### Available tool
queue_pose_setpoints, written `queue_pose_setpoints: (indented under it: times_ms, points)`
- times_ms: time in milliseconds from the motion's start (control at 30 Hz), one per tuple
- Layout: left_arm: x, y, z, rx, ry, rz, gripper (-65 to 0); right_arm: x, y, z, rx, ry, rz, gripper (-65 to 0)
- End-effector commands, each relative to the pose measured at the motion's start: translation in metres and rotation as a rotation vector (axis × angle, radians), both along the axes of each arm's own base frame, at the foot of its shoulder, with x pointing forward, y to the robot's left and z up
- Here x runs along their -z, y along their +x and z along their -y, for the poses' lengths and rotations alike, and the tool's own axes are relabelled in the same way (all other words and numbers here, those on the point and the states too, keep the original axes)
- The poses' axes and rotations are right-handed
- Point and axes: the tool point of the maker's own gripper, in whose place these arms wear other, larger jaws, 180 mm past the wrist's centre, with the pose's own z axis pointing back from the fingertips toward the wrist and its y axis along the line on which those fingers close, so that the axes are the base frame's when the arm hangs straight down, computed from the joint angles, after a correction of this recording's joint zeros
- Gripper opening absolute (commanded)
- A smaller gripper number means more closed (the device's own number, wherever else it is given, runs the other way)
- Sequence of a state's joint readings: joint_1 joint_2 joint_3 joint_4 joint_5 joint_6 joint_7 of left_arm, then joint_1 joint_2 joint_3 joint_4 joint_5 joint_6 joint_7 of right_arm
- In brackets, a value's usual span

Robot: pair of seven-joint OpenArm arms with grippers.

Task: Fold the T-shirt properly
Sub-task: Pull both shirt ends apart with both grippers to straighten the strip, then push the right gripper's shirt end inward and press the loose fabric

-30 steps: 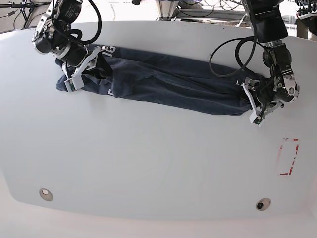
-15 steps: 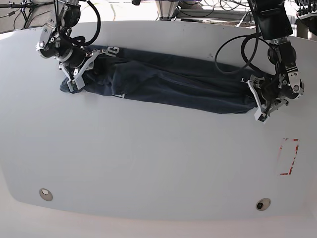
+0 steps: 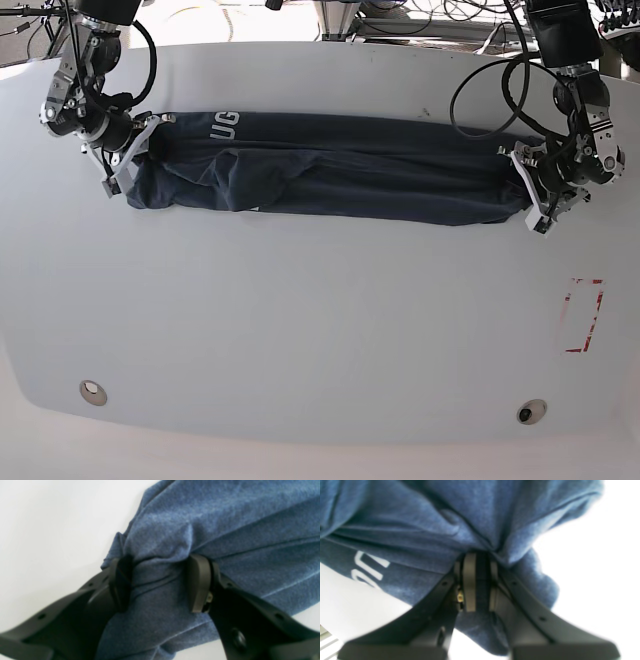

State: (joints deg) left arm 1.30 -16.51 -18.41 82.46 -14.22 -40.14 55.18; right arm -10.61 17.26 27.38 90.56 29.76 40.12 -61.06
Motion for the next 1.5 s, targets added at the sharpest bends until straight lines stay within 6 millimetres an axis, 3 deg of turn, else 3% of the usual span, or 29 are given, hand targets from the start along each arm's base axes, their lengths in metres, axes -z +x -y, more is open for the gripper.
queue_pose_setpoints:
  times_ms: [0,133,267,400,500,700,1167,1300,1467]
  points:
    - [0.019,-0.033,-0.022,-0.004,0.115,-0.158,-35.0,-0.014,0.014,0.007,-0.006,-0.028,0.050,-57.9]
    - [0.020,-0.035,-0.021,-0.002,0.115,-0.161,-35.0,-0.035,0.022,0.004,-0.040,-0.058,0.101,-57.9]
    - [0.018,-0.034,-0.020,0.000,0.117,-0.154,-35.0,-0.069,0.027,-0.011,-0.088,-0.079,0.162,-57.9]
    - [0.010,-0.028,-0.019,0.008,0.128,-0.125,-35.0,-0.105,0.030,-0.041,-0.126,-0.025,0.256,-57.9]
    - [0.006,-0.025,-0.016,0.012,0.130,-0.109,-35.0,-0.115,0.032,-0.066,-0.143,0.067,0.286,-57.9]
    - [0.005,-0.022,-0.010,0.013,0.118,-0.099,-35.0,-0.098,0.033,-0.102,-0.112,0.200,0.257,-57.9]
    - [0.005,-0.022,-0.010,0.013,0.116,-0.099,-35.0,-0.050,0.047,-0.168,-0.194,0.263,0.162,-57.9]
    - [0.006,-0.023,-0.010,0.013,0.116,-0.101,-35.0,-0.035,0.054,-0.174,-0.178,0.298,0.151,-57.9]
    - [0.007,-0.024,-0.010,0.013,0.116,-0.104,-35.0,-0.026,0.072,-0.164,-0.149,0.292,0.164,-57.9]
